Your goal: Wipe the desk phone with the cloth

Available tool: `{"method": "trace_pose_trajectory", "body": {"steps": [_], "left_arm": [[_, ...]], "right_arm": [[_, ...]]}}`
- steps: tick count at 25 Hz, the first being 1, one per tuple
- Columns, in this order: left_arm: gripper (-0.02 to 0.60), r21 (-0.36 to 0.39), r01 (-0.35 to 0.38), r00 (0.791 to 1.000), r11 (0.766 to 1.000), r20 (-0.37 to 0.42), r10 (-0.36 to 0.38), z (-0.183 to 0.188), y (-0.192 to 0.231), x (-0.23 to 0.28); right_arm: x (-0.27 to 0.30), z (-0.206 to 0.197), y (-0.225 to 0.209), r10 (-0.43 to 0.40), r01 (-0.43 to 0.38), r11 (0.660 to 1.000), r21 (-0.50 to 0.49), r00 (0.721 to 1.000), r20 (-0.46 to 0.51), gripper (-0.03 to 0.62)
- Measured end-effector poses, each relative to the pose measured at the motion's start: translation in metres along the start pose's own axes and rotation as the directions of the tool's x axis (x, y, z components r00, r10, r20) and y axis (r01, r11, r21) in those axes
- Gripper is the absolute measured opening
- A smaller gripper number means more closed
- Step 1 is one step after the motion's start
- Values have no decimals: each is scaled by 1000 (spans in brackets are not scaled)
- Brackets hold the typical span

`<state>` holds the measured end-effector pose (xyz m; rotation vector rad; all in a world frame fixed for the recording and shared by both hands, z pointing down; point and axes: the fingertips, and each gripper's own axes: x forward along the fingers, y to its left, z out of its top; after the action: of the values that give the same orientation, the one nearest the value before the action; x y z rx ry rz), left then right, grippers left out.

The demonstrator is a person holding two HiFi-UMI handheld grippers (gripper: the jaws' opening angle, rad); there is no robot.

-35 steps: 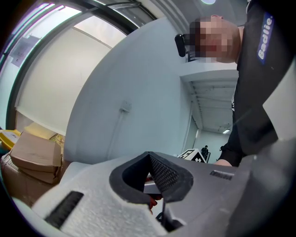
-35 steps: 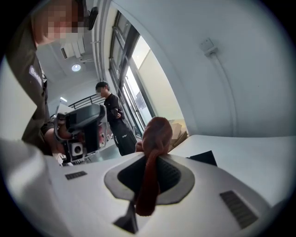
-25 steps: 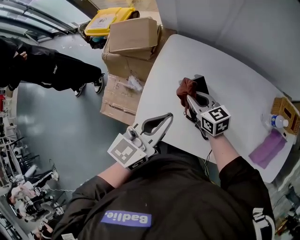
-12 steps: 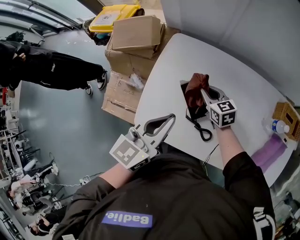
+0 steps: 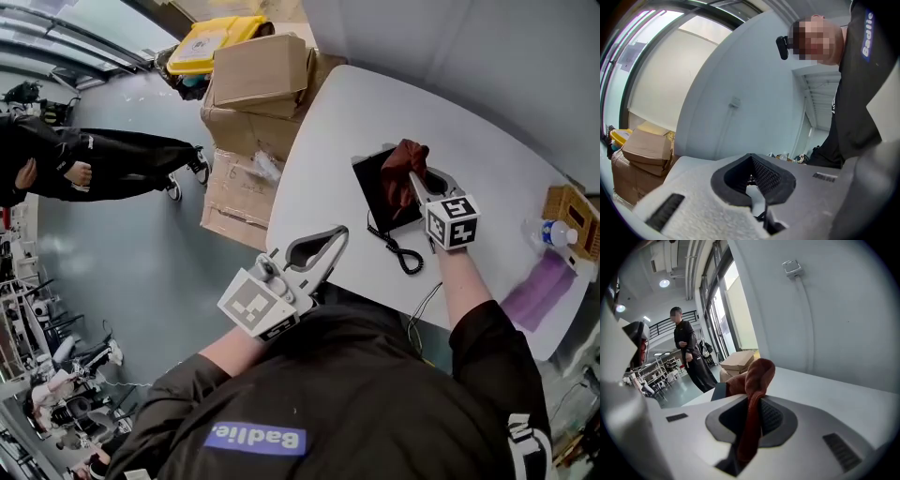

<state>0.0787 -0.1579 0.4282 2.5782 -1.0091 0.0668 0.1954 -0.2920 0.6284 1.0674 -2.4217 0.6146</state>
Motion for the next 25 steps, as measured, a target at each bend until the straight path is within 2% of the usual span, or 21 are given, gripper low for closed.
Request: {"method": "trace_pose_trajectory", "body": {"steps": [5,8,18,21,25], "left_arm": [[5,15,35,999,999,1,-35,-4,2,-10],[5,-15,45,999,999,-6,-45,-4,0,-16],[5,-22,61,998,998,-9,-61,-9,-2,-31],[5,-2,62,998,998,-12,-62,-16,-3,-29],[5,-18,65,998,998,-20,-65,-14,-14,-17]], "right_arm": [[2,-8,26,2,-2,1000,0,1000,-11,49],[3,-13,40,8,-8,1000,16,1000,-20,49],[3,-45,104,99,-98,995,23,993,-66,49],[-1,-56,103,103,-102,995,15,992,-75,49],[-12,-62,73,59,-56,998,36,995,-75,49]]}}
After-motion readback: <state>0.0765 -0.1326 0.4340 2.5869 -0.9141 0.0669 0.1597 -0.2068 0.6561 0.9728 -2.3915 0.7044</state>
